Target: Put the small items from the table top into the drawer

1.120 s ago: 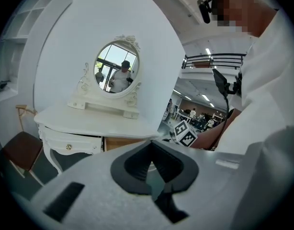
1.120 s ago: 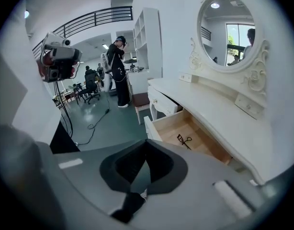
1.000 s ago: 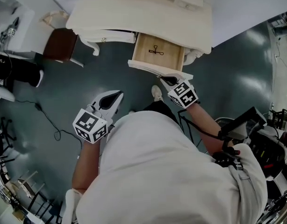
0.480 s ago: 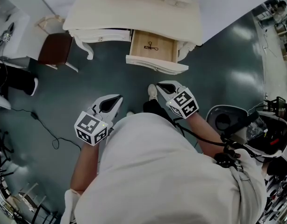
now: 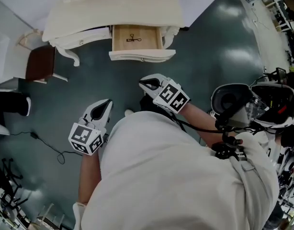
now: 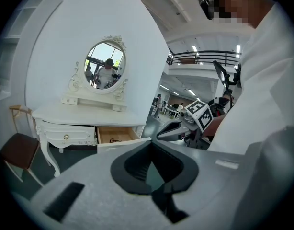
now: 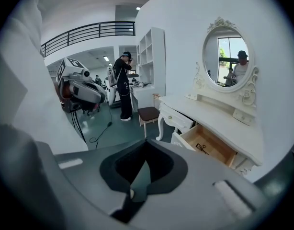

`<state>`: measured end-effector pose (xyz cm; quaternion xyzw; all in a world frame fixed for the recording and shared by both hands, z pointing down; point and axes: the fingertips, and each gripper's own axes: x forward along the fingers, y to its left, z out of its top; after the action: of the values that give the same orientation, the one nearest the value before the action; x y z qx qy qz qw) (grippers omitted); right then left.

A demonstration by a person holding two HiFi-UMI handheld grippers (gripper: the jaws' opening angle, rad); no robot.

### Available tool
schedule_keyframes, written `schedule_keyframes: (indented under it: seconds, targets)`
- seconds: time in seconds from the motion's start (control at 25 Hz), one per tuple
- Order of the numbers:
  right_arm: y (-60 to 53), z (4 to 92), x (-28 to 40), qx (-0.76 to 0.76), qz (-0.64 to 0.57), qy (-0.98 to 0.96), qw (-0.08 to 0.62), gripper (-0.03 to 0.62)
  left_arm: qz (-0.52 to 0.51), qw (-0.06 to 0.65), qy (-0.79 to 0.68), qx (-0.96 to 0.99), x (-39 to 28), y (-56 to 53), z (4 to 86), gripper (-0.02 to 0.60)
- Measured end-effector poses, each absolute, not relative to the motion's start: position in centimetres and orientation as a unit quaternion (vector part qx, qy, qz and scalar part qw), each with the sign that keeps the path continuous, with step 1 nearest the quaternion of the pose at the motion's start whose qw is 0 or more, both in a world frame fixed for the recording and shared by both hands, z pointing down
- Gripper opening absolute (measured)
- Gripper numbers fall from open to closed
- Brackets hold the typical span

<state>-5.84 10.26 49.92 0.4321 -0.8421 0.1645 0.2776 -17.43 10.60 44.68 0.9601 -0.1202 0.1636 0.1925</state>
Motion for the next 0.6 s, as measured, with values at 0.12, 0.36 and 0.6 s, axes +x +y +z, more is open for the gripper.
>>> schedule_keyframes:
  seconds: [0.12, 0.36, 0.6]
  targets:
    - [10.8, 50.0, -6.1, 0.43, 0.162, -0.844, 0.278, 0.0, 0.167, 0.193, -0.123, 0.959, -17.6, 11.1, 45.0, 0.001]
    - [11.5, 49.7, -6.7, 0.422, 0.155, -0.85, 0.274, 0.0, 0.171, 0.19, -0.126, 0.959, -17.6, 11.9, 45.2, 0.002]
    - [11.8, 49.3, -6.7, 0.419, 0.152, -0.852, 0.275, 0.0, 0.173, 0.19, -0.122, 0.959, -17.1, 12.5, 45.1, 0.002]
